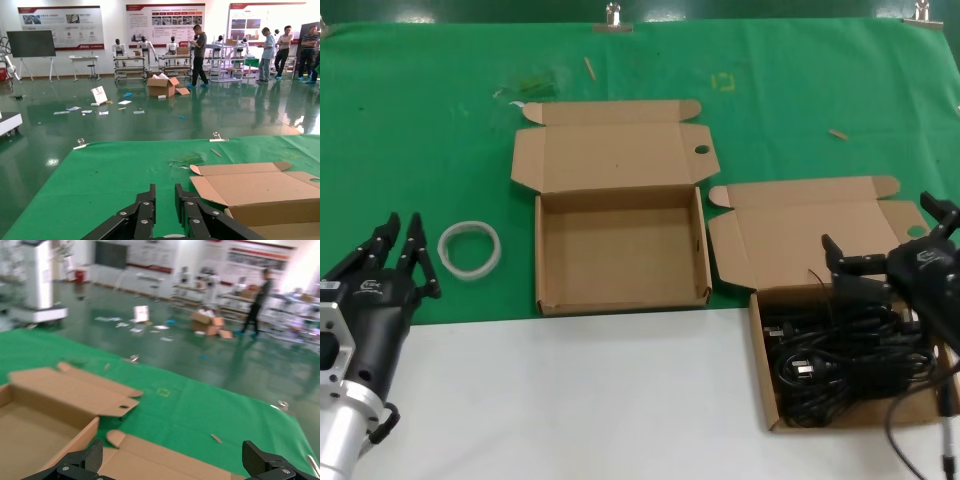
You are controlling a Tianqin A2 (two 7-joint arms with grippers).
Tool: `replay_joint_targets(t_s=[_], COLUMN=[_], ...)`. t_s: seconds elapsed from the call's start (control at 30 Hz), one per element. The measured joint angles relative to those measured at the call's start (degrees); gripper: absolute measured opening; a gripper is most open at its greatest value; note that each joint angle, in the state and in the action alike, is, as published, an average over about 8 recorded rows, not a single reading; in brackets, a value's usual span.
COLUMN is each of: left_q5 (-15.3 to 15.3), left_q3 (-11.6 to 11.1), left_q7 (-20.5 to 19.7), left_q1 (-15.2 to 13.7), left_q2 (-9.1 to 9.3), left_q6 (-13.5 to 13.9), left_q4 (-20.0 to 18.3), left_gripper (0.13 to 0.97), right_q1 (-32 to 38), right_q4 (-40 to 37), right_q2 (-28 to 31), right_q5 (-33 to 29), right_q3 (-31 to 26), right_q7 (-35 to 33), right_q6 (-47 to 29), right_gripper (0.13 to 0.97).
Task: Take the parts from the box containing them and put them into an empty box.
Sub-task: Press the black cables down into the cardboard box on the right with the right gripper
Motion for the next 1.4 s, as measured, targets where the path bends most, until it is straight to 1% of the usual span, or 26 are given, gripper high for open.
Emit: replay_joint_targets(t_s=[0.03,0.3,0.57,0.7,0.9,1.13,1.27,1.4], left_q5=[0.0,0.0,0.0,0.0,0.0,0.0,0.0,0.01], left_q3=[0.0,0.0,0.0,0.0,0.0,0.0,0.0,0.0], left_q7=[0.0,0.0,0.0,0.0,0.0,0.0,0.0,0.0], left_q1=[0.0,0.0,0.0,0.0,0.0,0.0,0.0,0.0], left_q2=[0.0,0.0,0.0,0.0,0.0,0.0,0.0,0.0], left_q6=[0.0,0.0,0.0,0.0,0.0,0.0,0.0,0.0], left_q4=[0.0,0.0,0.0,0.0,0.0,0.0,0.0,0.0], left_gripper=[0.287,0.18,0.146,0.14,0.14,0.14,0.14,0.14], right_q1=[0.32,4.7,12.64,16.78,23.61,32.99,37.26,40.15], right_q4=[-0.05,-0.63,-1.06,-2.37,-7.6,-15.55,-19.1,-21.98], right_q2=[1.35,12.17,20.38,23.18,24.81,23.53,22.1,20.46], right_q5=[-0.04,-0.6,-3.34,-5.28,-8.85,-12.93,-15.97,-19.5], right_q3=[-0.17,-0.78,-3.48,-6.06,-10.53,-15.54,-17.99,-20.19], right_q7=[0.39,1.03,2.09,0.06,-8.06,-19.55,-25.16,-28.85], right_q6=[-1.27,-14.3,-27.43,-35.38,-47.72,-61.0,-65.44,-67.37], right_gripper=[0.966,0.966,0.966,0.966,0.966,0.966,0.966,0.966])
